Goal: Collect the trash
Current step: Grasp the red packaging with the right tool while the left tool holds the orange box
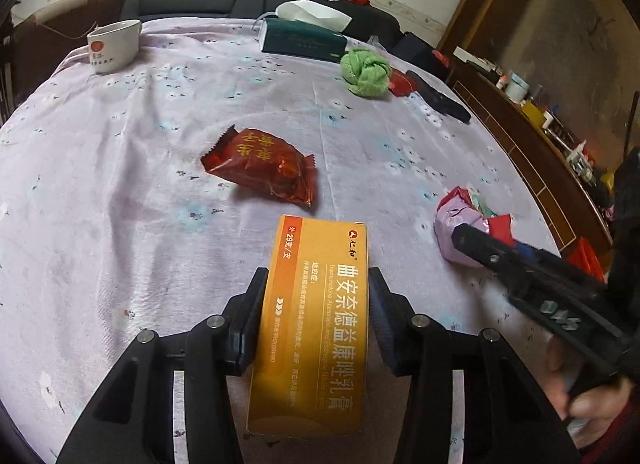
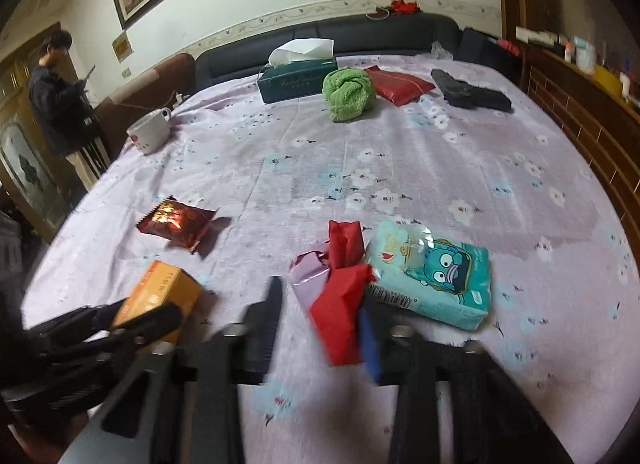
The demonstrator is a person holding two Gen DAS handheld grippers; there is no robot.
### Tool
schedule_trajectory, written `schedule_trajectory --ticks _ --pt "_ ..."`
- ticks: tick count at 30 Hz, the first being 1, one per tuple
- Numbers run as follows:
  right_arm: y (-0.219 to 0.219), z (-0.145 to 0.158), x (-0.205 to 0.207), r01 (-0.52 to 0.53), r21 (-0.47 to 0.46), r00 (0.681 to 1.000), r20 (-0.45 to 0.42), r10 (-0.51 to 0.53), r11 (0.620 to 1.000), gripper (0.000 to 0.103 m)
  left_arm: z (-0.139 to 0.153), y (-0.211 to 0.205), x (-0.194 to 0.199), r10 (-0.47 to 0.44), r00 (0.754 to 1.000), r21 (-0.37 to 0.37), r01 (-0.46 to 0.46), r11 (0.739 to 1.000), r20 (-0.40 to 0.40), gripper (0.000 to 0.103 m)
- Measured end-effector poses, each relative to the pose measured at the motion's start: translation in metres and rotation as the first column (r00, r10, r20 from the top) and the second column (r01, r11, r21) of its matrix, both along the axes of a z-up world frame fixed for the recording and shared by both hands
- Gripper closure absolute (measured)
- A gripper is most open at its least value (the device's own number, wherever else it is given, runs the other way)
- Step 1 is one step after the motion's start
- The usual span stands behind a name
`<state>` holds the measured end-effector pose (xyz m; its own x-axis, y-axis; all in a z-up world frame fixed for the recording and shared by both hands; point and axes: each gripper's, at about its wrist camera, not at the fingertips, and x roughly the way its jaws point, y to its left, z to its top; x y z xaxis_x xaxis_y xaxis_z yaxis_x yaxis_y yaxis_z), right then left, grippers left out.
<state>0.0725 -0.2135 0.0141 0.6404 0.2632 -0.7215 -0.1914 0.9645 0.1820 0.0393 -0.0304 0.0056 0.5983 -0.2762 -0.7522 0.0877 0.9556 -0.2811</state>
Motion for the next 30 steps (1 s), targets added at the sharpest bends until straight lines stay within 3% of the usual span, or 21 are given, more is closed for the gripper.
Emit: schedule_trajectory --ticks 3,9,21,30 --pt "0.006 -0.001 -0.003 0.004 -0.022 0.999 0.051 -0.003 1.0 0.084 0.003 0.002 -0.001 0.007 1.0 -0.01 -0.007 1.0 0.018 0.057" --pt "0.005 0.014 -0.022 -0.006 -0.014 0.98 0.201 0.008 1.0 0.085 0.019 0.006 -0.01 0.074 0.986 0.048 -0.082 0.995 0.149 0.057" --pt "0.015 0.017 -0.031 -0.061 -0.035 0.969 0.236 0.068 0.998 0.084 0.034 0.01 -0.019 0.171 0.944 0.155 -0.221 0.963 0.284 0.057" --pt "0.016 0.018 -0.035 -0.058 -0.051 0.965 0.254 0.07 0.997 0.084 0.035 0.006 -0.019 0.157 0.943 0.18 -0.216 0.96 0.295 0.057"
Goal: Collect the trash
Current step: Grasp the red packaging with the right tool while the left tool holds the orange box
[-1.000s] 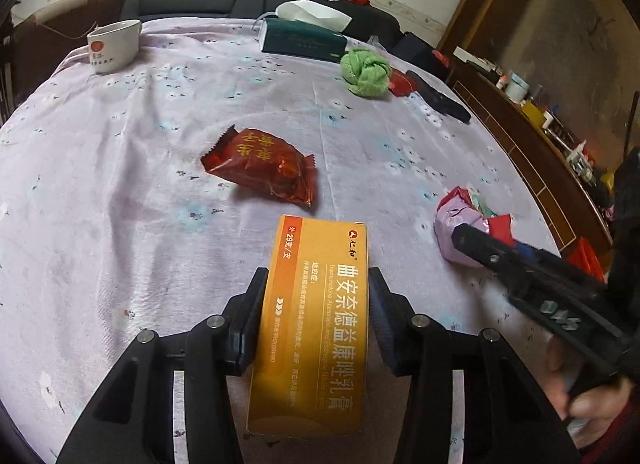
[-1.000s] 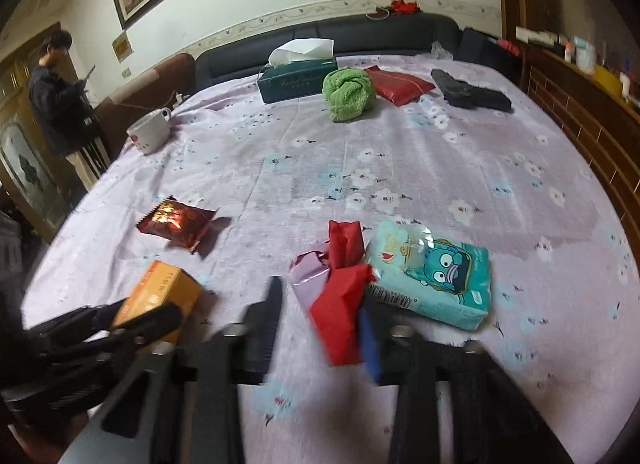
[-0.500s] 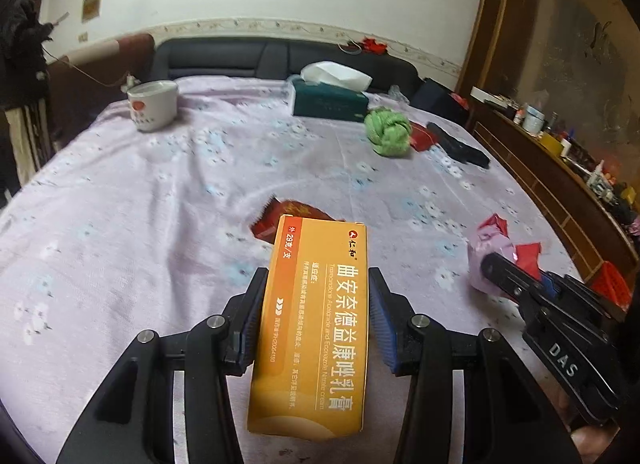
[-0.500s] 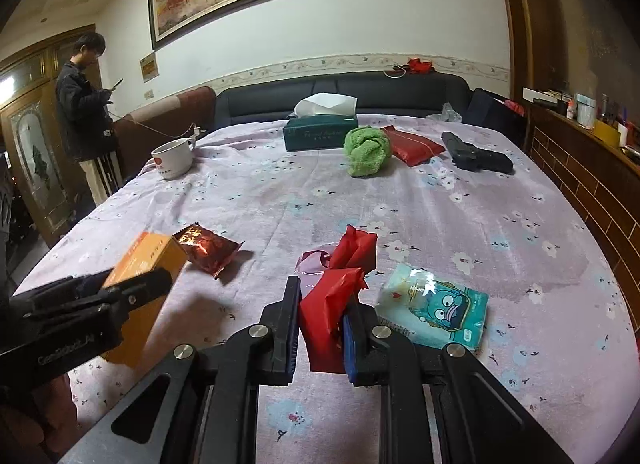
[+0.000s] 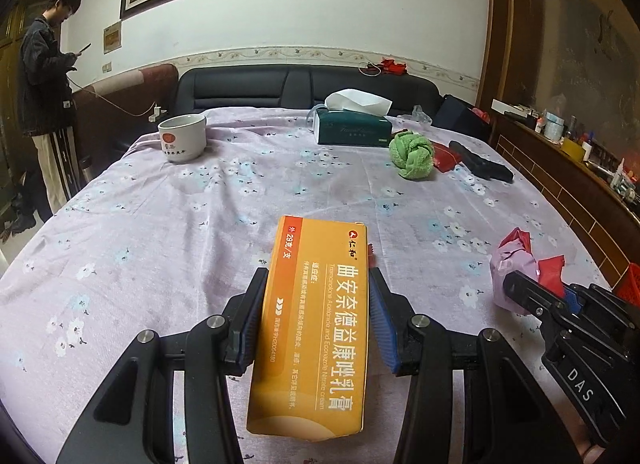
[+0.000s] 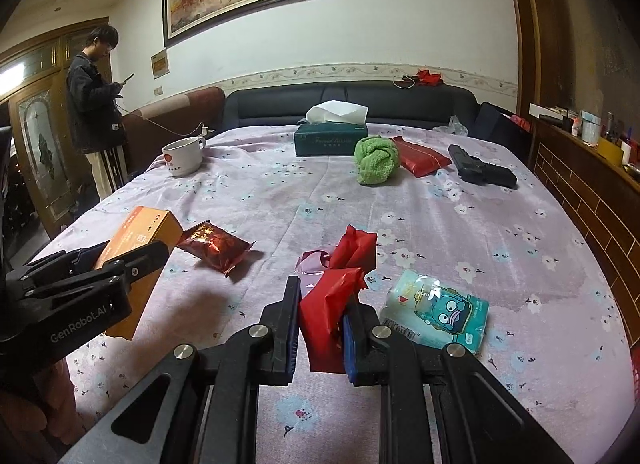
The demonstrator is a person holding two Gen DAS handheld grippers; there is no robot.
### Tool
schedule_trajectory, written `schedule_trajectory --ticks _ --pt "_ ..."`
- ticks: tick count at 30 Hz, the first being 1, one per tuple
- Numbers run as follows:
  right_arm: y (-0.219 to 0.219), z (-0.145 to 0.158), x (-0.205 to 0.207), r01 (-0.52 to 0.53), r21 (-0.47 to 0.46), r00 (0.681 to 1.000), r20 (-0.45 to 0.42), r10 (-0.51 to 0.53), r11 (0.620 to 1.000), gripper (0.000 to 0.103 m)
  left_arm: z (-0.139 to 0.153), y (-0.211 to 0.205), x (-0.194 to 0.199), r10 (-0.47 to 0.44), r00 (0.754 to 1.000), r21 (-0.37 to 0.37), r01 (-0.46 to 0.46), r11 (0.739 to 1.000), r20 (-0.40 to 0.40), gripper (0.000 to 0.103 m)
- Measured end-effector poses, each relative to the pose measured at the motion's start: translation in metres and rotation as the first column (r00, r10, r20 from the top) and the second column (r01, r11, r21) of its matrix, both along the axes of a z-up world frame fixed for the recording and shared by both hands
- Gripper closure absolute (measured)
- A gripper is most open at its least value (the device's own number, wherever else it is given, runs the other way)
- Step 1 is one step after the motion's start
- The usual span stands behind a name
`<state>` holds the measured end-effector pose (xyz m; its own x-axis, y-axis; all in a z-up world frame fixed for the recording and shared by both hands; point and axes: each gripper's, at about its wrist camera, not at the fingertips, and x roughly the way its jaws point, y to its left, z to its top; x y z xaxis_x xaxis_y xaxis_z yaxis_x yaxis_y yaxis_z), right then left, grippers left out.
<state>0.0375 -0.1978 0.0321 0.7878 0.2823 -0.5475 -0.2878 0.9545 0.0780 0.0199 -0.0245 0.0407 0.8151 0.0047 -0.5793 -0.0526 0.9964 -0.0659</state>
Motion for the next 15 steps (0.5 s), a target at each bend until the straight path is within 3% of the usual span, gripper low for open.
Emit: schedule_trajectory --ticks 15 --pt "-0.0025 -0.0004 -0.0003 0.013 -0.007 1.0 -0.004 -0.013 1.0 0.084 -0.0011 -0.0023 0.0007 0.001 1.0 0.005 -0.001 1.0 -0.008 0.057"
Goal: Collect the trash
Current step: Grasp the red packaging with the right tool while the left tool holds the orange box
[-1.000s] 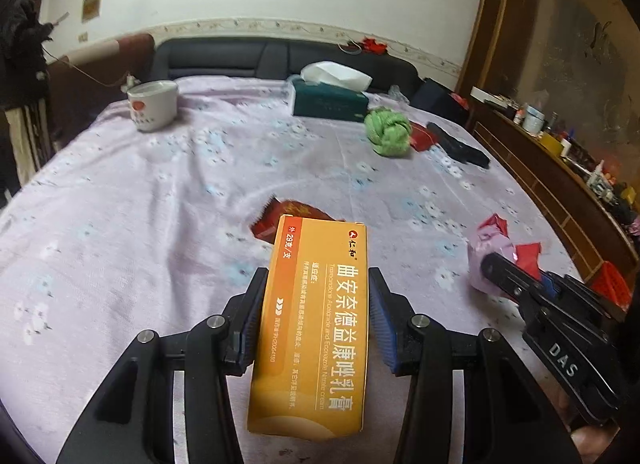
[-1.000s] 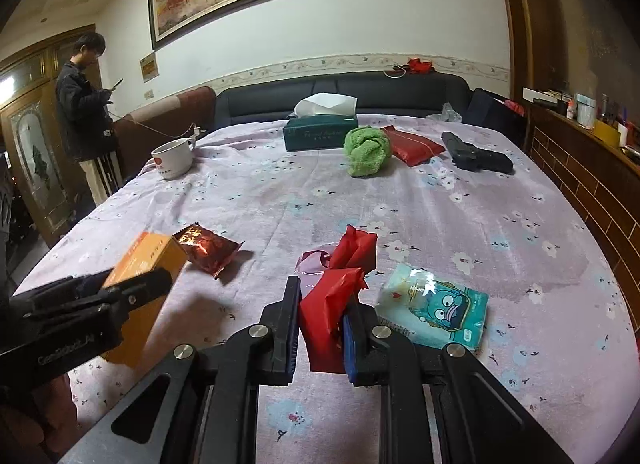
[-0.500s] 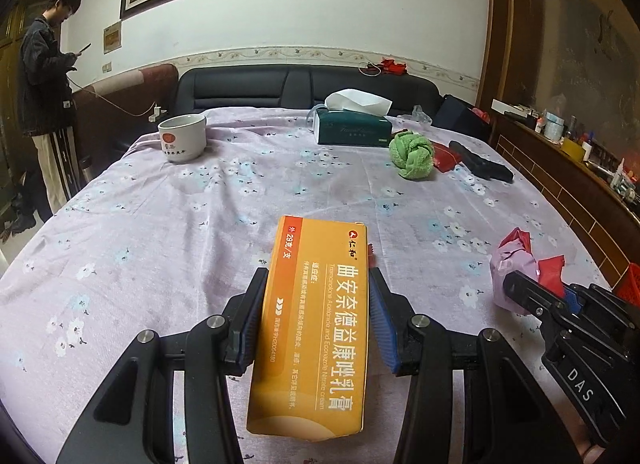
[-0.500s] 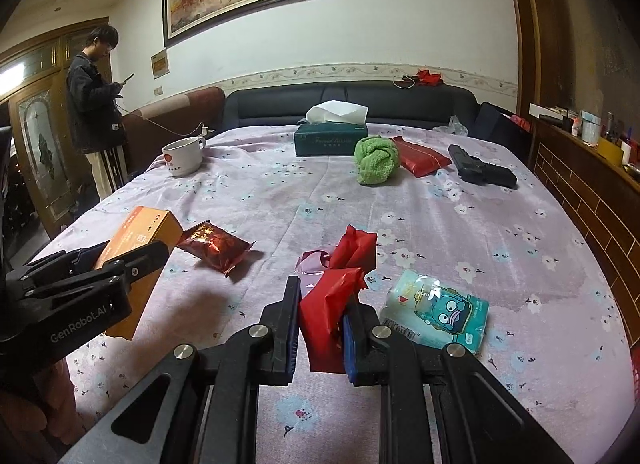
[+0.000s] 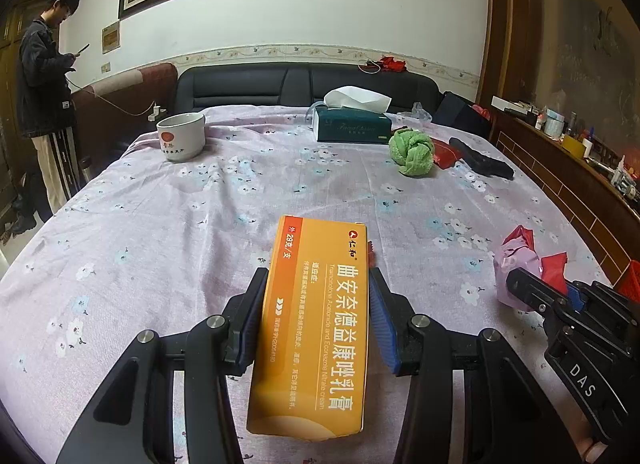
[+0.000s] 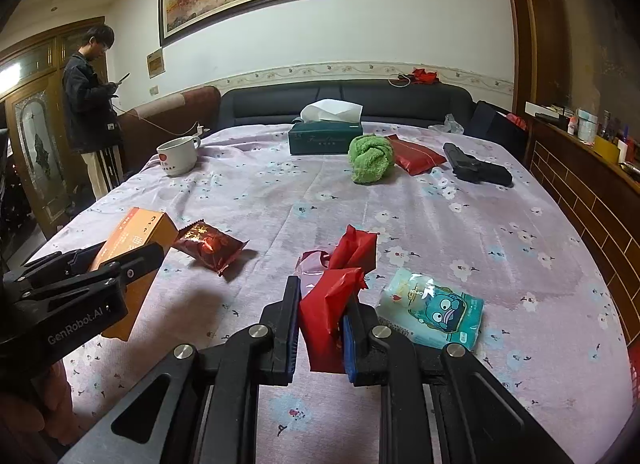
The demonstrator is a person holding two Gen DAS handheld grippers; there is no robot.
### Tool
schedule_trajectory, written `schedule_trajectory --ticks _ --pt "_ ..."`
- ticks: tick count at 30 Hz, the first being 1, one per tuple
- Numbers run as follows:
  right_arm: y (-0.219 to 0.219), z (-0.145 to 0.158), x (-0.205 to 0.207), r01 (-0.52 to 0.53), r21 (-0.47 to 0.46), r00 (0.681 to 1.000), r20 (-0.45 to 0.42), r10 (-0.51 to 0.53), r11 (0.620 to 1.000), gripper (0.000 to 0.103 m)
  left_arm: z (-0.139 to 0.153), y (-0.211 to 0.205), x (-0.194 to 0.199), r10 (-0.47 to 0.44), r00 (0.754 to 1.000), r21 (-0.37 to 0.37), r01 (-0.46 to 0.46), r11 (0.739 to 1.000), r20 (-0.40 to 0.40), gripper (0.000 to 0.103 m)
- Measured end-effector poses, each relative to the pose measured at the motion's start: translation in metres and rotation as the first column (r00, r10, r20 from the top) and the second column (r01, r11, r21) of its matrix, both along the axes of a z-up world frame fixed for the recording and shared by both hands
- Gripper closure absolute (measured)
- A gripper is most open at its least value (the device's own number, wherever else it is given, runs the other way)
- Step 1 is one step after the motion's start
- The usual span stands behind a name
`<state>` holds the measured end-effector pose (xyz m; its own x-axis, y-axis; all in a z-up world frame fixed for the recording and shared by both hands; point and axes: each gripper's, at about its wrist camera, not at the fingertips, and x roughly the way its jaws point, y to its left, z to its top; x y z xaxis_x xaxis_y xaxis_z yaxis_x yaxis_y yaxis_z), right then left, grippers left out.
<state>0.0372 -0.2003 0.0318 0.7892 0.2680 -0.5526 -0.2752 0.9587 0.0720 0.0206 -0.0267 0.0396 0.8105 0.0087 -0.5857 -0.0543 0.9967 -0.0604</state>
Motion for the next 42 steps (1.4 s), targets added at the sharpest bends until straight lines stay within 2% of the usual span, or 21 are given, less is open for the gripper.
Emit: schedule_trajectory --ticks 42 --pt "-0.0024 -0.0002 0.0018 0.005 0.005 1.0 -0.007 -0.005 1.0 0.084 -0.0068 0.0031 0.0057 -0.004 0.999 -0.019 0.003 1.0 -0.04 0.057"
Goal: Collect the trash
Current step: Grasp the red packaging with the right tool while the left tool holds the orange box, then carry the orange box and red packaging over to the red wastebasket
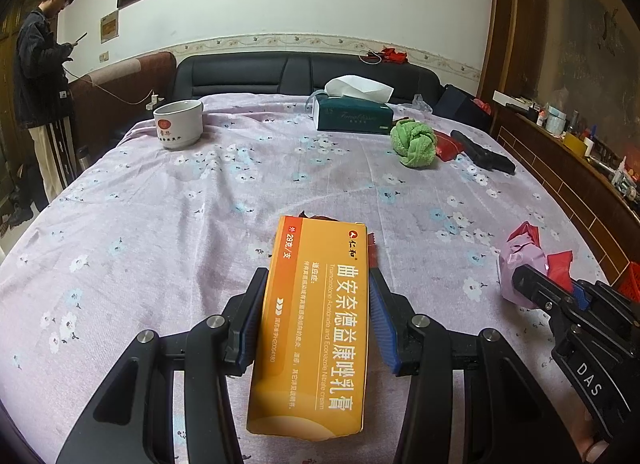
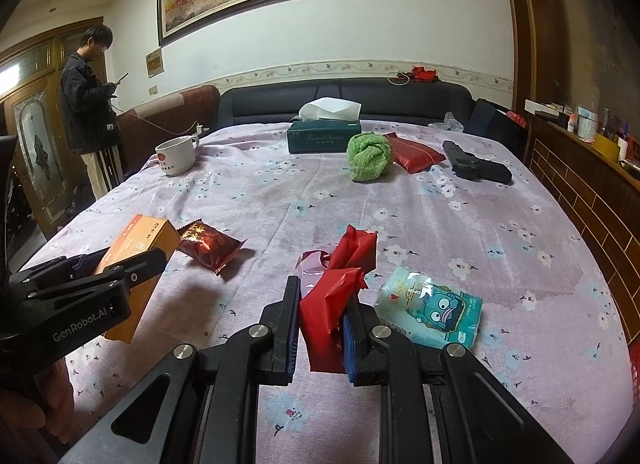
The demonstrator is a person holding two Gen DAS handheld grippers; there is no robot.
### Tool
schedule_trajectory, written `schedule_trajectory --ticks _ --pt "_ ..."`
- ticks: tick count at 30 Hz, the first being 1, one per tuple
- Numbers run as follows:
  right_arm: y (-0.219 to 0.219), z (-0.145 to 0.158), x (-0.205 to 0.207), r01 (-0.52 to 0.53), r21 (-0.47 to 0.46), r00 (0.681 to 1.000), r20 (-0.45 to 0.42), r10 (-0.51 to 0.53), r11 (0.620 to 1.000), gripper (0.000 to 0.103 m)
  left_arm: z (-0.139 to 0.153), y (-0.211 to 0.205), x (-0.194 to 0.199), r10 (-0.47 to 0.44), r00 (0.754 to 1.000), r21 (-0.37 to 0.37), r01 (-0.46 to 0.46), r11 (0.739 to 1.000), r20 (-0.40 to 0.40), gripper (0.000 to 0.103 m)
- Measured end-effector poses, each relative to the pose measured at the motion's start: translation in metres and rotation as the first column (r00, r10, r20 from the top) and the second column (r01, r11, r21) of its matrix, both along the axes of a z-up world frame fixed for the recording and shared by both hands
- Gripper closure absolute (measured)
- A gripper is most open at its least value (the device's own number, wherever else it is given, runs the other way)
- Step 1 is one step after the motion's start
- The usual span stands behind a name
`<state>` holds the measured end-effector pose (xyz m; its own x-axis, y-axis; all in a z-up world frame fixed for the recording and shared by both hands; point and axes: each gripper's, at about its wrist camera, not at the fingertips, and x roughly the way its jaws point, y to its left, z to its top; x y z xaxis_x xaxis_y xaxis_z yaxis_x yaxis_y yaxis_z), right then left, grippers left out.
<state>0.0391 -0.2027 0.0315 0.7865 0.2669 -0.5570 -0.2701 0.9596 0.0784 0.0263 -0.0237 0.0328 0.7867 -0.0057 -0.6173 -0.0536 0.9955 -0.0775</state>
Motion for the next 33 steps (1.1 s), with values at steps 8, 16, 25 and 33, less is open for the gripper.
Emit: schedule_trajectory --ticks 8,16,25,33 --pt "-0.004 0.001 0.001 0.026 -0.001 1.0 0.008 -0.026 1.0 0.084 -0.001 0.001 0.001 -0.011 1.0 -0.018 0.011 1.0 -0.007 0.057" --pt "-0.009 0.001 0.004 0.066 0.002 0.998 0.009 -0.066 0.998 0.084 0.0 0.002 0.001 -0.016 1.0 -0.028 0.016 0.999 -0.004 0.057" --pt "-0.018 0.014 -0.016 0.121 0.036 0.993 0.003 -0.121 0.992 0.084 -0.003 0.005 0.004 -0.047 0.998 -0.079 0.045 0.996 -0.03 0.057" --pt "-0.047 0.029 -0.051 0.142 0.114 0.99 -0.022 -0.141 0.983 0.084 -0.006 0.004 0.006 -0.132 0.99 -0.163 0.122 0.979 -0.052 0.057"
